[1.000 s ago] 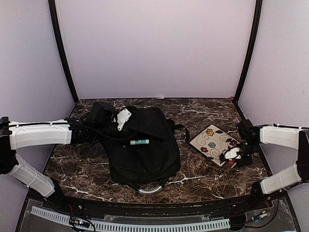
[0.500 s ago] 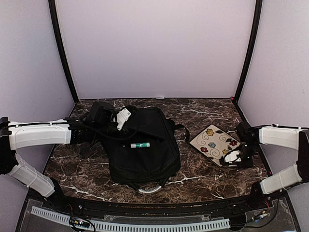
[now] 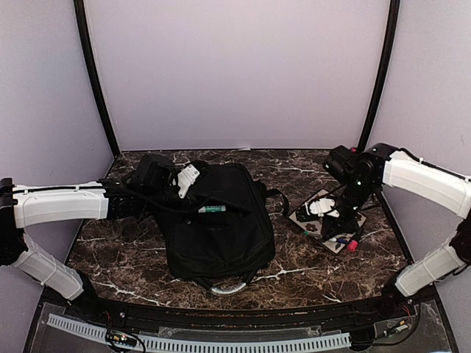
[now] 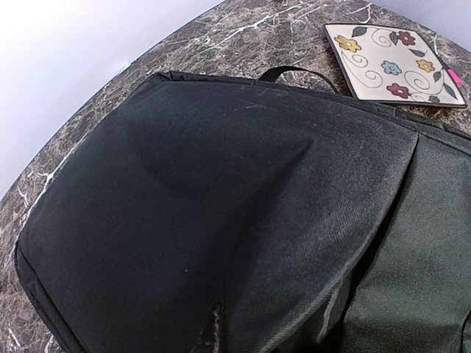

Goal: Pack the student bag
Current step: Pick up the pen from the center of the board, then place the second largest pocket of the bag in the lower front pocket of the bag.

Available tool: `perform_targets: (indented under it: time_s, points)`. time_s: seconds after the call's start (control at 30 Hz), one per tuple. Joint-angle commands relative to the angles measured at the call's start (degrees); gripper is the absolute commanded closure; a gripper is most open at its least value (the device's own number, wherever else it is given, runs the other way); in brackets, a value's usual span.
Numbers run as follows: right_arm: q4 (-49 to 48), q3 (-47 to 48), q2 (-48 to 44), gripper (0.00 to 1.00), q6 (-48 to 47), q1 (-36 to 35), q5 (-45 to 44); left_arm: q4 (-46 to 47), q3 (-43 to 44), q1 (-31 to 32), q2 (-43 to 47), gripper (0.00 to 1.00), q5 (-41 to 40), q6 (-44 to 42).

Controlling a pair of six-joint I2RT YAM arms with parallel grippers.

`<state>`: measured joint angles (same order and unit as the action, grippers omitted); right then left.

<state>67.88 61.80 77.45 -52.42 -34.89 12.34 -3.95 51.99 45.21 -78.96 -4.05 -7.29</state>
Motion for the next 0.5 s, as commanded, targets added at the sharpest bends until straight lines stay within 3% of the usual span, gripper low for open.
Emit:
perform_targets:
  time_s: [0.0,0.17,0.27,0.37,0.47]
  points:
    - [4.52,14.51,5.31,0.93,4.63,-1.76,13.48,2.98,1.1,-0.39,2.58,1.0,1.65,0.78]
    - [-0.08,32.58,14.05,0.93,8.7,-9.0,19.1,2.86,1.42,-0.72,2.64,1.0,2.26,0.87]
    - [-6.77,38.46,17.67,0.93,12.21,-13.87,19.1,2.64,1.62,-0.82,2.8,1.0,3.3,0.87]
    - [-12.49,40.83,20.2,0.93,11.97,-19.67,14.4,2.52,1.78,-0.91,2.65,1.0,4.24,0.87]
    - [-16.58,40.48,22.66,0.93,7.46,-25.91,3.96,1.95,2.14,-1.09,2.2,1.0,5.91,0.99]
